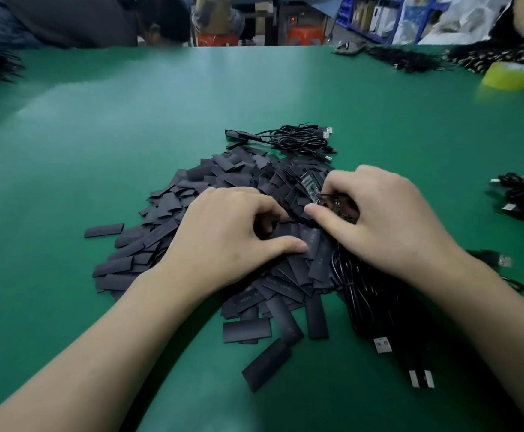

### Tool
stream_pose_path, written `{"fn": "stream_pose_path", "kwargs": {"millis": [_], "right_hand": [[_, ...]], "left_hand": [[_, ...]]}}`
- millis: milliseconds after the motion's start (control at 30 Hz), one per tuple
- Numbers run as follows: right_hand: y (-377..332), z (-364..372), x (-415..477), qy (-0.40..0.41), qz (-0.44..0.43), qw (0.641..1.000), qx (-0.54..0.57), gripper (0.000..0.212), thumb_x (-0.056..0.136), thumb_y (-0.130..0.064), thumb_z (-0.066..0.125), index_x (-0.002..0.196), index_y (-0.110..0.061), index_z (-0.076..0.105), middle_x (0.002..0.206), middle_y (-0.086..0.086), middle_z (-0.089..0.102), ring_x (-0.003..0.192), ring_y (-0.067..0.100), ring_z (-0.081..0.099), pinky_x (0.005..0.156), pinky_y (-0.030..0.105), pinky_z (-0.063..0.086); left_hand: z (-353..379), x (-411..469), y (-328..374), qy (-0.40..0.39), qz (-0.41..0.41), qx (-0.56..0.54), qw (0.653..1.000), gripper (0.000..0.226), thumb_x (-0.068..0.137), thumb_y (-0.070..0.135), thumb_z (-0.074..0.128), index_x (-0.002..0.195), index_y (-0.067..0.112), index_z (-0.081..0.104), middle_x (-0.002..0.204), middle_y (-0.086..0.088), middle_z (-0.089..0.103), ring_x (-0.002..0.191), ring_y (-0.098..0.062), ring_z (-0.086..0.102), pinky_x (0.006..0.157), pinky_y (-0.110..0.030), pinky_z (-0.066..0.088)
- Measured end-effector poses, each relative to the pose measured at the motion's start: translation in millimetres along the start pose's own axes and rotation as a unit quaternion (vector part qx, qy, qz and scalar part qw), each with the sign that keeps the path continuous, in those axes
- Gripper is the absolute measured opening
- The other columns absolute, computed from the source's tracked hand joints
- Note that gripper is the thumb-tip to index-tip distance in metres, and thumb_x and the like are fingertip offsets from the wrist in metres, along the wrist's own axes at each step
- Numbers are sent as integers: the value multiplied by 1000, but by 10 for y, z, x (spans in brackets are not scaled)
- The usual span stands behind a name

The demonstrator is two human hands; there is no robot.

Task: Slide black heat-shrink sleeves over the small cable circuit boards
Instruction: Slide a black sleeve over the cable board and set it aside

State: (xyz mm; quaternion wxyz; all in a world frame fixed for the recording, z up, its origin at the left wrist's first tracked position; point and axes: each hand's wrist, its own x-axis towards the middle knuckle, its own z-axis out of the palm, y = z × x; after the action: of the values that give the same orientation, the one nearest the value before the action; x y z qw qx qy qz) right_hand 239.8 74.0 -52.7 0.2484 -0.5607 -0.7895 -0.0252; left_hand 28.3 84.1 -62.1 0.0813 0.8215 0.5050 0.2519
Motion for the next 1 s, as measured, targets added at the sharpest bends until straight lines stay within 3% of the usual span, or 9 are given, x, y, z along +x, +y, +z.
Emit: {"fn": "stream_pose_path", "kwargs": {"millis": [133,267,400,567,667,867,1000], "right_hand": [[13,28,6,-70,-5,998,1,26,86,-60,48,85,-34,48,78,-7,50,79,22,52,69,37,42],[12,46,9,-69,5,997,31,23,86,-59,49,90,-36,50,75,-10,51,74,11,50,70,39,46],[-1,56,10,-65,26,991,112,24,83,-57,58,86,-34,57,60,-9,51,62,7,49,65,37,47],[-14,19,10,-62,46,974,214,23,86,-43,71,70,-32,60,51,-12,40,51,7,34,53,18,30],[1,3,21,-64,58,965,248,24,89,-32,74,69,-27,62,52,-11,36,52,5,30,53,18,29],[9,2,12,-43,66,955,287,18,88,-33,74,75,-24,65,52,-14,38,54,6,32,54,20,29],[-4,27,11,-18,69,956,284,16,89,-28,74,76,-23,68,51,-15,38,52,3,30,53,19,28]], "left_hand": [[8,27,-24,-30,-42,-82,995,36,72,59,81,102,39,77,77,20,69,70,2,60,72,-30,53],[33,36,-51,-33,-54,-138,988,31,75,43,87,103,36,76,77,22,71,65,-1,60,71,-21,51],[61,51,-89,-26,-52,-206,977,18,76,31,89,91,31,78,68,18,68,58,1,52,62,-11,44],[35,59,-101,-1,-35,-318,947,12,78,22,88,84,25,78,67,8,67,63,-6,59,69,-26,54],[48,48,-64,22,-15,-329,944,16,77,19,88,88,21,77,70,8,68,61,-4,60,66,-27,54],[62,43,-51,51,-11,-332,942,18,76,20,88,92,21,79,74,8,72,67,-2,63,64,-18,49],[66,17,-15,89,28,-273,957,23,74,24,89,92,32,77,81,9,72,73,-2,66,71,-15,50]]}}
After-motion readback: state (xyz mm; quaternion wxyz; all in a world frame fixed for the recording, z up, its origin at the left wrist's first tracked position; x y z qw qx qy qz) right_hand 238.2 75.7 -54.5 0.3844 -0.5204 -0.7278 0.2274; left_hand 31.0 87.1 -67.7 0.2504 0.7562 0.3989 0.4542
